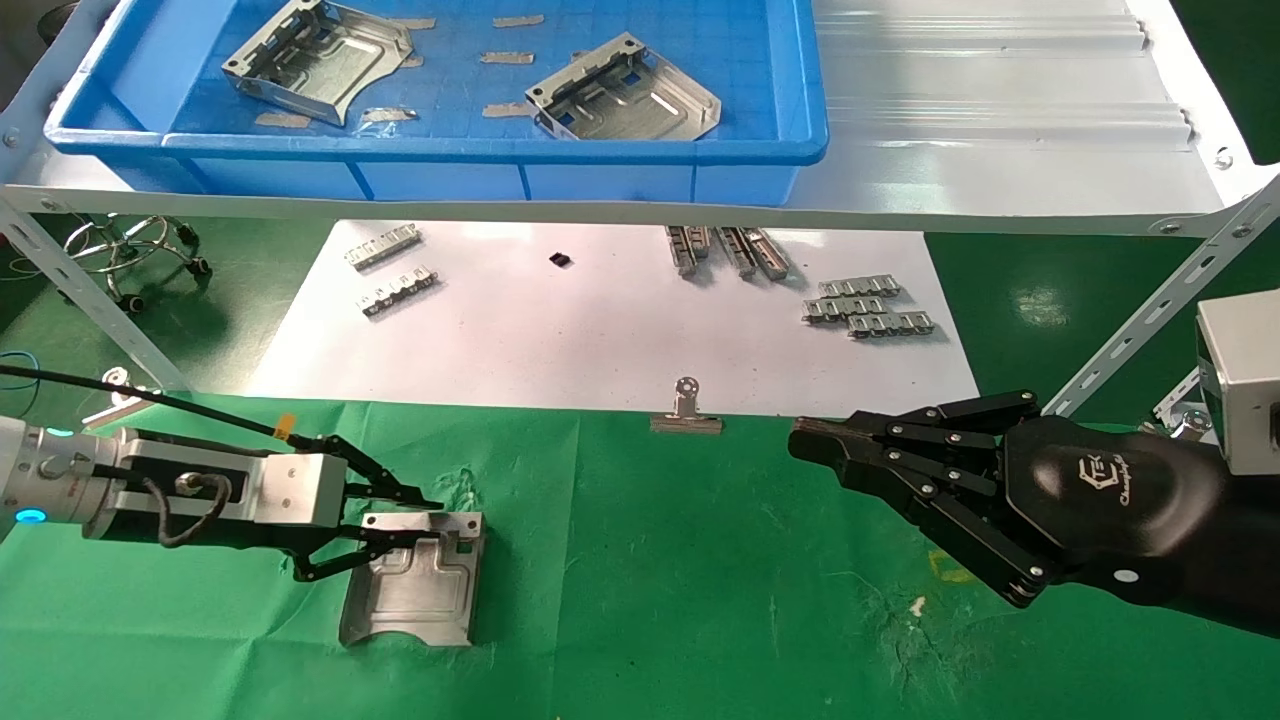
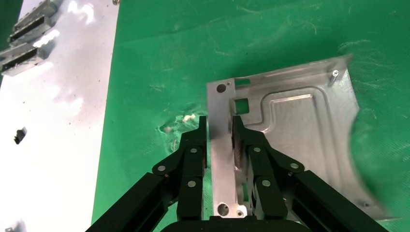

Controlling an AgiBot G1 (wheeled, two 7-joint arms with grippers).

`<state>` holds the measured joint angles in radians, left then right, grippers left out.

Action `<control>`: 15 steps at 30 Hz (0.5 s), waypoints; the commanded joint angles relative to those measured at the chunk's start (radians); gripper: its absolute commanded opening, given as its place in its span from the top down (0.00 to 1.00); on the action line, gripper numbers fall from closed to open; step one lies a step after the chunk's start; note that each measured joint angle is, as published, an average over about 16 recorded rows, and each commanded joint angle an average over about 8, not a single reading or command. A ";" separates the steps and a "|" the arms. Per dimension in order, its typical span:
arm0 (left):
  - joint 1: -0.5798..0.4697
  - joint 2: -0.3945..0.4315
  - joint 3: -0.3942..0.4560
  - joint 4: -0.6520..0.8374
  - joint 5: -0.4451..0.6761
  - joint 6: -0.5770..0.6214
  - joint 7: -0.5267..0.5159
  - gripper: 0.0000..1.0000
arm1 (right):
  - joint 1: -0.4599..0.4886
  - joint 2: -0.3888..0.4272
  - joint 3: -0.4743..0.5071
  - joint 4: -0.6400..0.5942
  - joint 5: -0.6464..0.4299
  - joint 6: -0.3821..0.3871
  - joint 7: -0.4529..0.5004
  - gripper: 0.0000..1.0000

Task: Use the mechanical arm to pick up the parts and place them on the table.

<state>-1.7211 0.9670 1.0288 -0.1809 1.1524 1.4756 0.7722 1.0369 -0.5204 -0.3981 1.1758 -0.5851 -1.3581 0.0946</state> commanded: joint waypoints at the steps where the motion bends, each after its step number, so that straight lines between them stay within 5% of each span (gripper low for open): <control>1: -0.001 0.004 0.001 0.012 0.001 0.000 0.005 0.00 | 0.000 0.000 0.000 0.000 0.000 0.000 0.000 1.00; 12: -0.009 -0.032 -0.023 -0.019 -0.086 0.123 -0.088 0.00 | 0.000 0.000 0.000 0.000 0.000 0.000 0.000 0.99; 15: 0.027 -0.071 -0.018 -0.115 -0.159 0.133 -0.190 0.00 | 0.000 0.000 0.000 0.000 0.000 0.000 0.000 0.71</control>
<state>-1.6938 0.8961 1.0115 -0.2970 0.9993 1.6012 0.5841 1.0369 -0.5204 -0.3981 1.1758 -0.5851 -1.3581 0.0946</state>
